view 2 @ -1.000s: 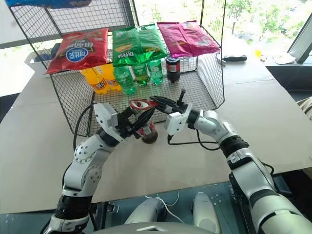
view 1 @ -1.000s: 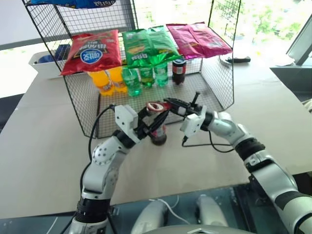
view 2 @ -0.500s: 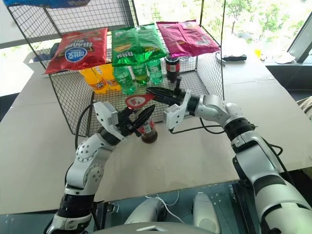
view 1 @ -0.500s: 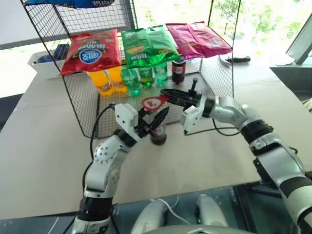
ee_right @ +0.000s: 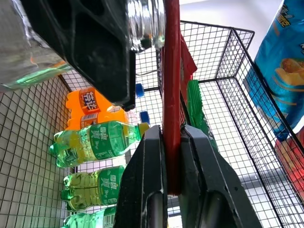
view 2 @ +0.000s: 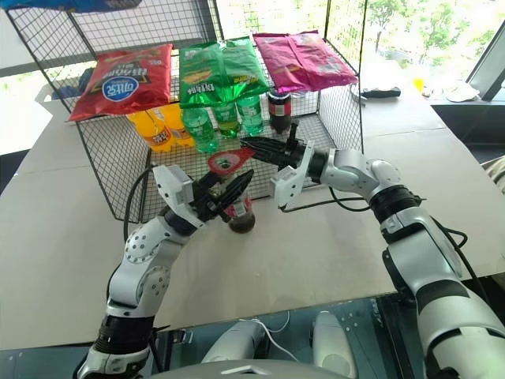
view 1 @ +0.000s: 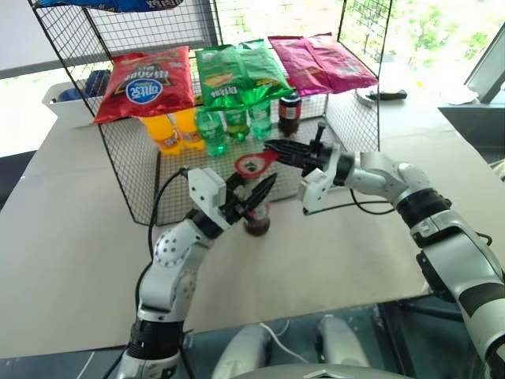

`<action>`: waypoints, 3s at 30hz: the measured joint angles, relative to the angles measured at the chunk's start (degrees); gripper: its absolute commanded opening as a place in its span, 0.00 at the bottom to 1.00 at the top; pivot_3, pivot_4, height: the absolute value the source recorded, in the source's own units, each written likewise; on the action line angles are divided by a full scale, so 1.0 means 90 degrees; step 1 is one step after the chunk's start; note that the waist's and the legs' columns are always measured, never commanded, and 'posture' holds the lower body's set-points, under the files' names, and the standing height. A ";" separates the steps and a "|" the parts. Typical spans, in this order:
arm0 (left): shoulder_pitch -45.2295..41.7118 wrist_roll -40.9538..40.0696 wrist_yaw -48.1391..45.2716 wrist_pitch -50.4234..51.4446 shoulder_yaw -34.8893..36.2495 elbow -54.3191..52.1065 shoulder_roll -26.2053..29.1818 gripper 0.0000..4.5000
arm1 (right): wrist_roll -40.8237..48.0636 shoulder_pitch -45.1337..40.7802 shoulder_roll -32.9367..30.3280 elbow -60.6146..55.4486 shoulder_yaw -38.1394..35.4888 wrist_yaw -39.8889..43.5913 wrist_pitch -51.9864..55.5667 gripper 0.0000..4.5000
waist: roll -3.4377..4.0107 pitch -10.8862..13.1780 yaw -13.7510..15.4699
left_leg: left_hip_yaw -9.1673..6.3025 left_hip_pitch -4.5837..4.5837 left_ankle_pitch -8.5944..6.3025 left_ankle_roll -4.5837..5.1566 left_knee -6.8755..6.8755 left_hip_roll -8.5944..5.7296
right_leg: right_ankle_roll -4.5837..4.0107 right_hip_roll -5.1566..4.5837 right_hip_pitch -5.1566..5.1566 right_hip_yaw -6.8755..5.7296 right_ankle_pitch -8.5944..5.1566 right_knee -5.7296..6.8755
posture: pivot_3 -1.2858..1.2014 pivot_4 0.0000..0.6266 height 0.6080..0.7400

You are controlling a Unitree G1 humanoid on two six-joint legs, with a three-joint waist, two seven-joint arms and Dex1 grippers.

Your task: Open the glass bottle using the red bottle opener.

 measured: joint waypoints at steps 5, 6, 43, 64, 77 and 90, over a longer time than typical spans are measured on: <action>0.0231 -0.0211 -0.0056 0.0002 0.0086 -0.0207 0.0063 0.36 | 0.1709 0.0417 0.0258 -0.0295 -0.0228 0.0774 0.0452 0.00 | 0.0000 0.0001 0.0010 | -0.0001 -0.0002 -0.0001 0.0001 -0.0014 0.0001 | -0.0001 -0.0001 -0.0001 0.0000 0.0000 -0.0011 | 0.52 0.24 1.00; 0.0256 -0.0254 -0.0059 0.0013 0.0124 -0.0227 0.0065 0.36 | 0.2088 0.0567 0.0298 -0.0380 -0.0242 0.1036 0.0673 0.00 | 0.0000 0.0001 0.0008 | -0.0002 -0.0002 -0.0001 0.0002 -0.0015 0.0002 | -0.0001 -0.0001 -0.0001 0.0000 0.0000 -0.0013 | 0.52 0.24 1.00; 0.0285 -0.0230 -0.0058 0.0060 0.0131 -0.0067 0.0138 0.56 | 0.4270 0.2411 0.1004 -0.2436 -0.0972 0.3484 0.4002 0.00 | -0.0001 0.0009 0.0011 | -0.0005 -0.0096 -0.0001 0.0001 -0.0004 0.0006 | 0.0000 0.0000 -0.0091 -0.0007 0.0001 -0.0012 | 0.52 0.24 1.00; 0.0436 -0.0597 -0.0120 0.0307 0.0255 -0.0286 0.0279 0.56 | 0.4148 0.2487 0.1071 -0.2395 -0.1006 0.3499 0.3897 0.00 | -0.0002 0.0010 0.0007 | -0.0004 -0.0102 -0.0001 0.0002 -0.0003 0.0006 | -0.0001 0.0000 -0.0096 -0.0008 0.0001 -0.0015 | 0.52 0.24 1.00; 0.0450 -0.0531 -0.0224 0.0246 0.0186 -0.0286 0.0284 0.99 | 0.4092 0.2601 0.1075 -0.2393 -0.1057 0.3488 0.3887 0.00 | -0.0003 0.0010 0.0004 | -0.0004 -0.0102 -0.0001 0.0002 0.0000 0.0006 | -0.0001 0.0001 -0.0095 -0.0007 0.0001 -0.0012 | 0.52 0.24 1.00; 0.0675 -0.0531 -0.0292 0.0241 0.0188 -0.0437 0.0353 0.99 | 0.4248 0.2655 0.1109 -0.2454 -0.1110 0.3684 0.4236 0.00 | -0.0003 0.0010 0.0003 | -0.0004 -0.0102 -0.0001 0.0002 0.0004 0.0006 | -0.0001 0.0001 -0.0095 -0.0007 0.0002 -0.0010 | 0.52 0.24 1.00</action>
